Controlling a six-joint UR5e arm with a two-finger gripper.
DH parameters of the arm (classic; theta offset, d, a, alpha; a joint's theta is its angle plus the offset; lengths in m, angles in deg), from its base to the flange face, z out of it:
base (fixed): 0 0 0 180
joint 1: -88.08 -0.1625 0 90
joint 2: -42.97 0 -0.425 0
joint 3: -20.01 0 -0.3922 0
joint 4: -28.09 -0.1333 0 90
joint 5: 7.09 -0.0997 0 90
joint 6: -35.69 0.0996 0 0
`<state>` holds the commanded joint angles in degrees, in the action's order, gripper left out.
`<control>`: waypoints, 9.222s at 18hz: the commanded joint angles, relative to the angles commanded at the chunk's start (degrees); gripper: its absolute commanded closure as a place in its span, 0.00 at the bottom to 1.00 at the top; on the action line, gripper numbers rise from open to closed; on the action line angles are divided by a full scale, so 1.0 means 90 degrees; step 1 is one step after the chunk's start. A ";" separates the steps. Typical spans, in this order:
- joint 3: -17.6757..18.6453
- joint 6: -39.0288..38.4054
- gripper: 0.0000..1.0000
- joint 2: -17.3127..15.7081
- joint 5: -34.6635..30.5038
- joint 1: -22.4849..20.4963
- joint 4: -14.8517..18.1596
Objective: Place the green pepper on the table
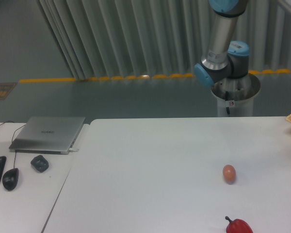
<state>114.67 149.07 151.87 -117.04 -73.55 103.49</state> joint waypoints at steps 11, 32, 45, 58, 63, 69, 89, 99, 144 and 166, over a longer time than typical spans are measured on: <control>-0.0625 -0.0058 0.54 0.0098 0.0029 0.0010 0.0869; -0.0303 -0.0313 0.00 0.0069 0.0420 -0.0117 0.0733; -0.0069 -0.0371 0.00 0.0107 0.0459 -0.0273 0.0645; -0.0302 -0.0322 0.58 0.0146 0.0400 -0.0254 0.0664; -0.0634 -0.0312 0.62 0.0069 0.0429 -0.0264 0.1053; -0.1192 -0.0312 0.62 -0.0019 0.0595 -0.0225 0.1895; -0.1241 -0.4478 0.62 0.0146 0.2861 0.1005 0.0803; -0.1191 -0.5723 0.62 0.0352 0.2822 0.1358 -0.0067; -0.0635 -0.7402 0.56 0.0693 0.2666 0.2051 -0.1005; -0.0889 -0.5316 0.00 0.0020 0.2246 0.1622 -0.0371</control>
<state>106.67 101.22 152.05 -96.83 -58.95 100.15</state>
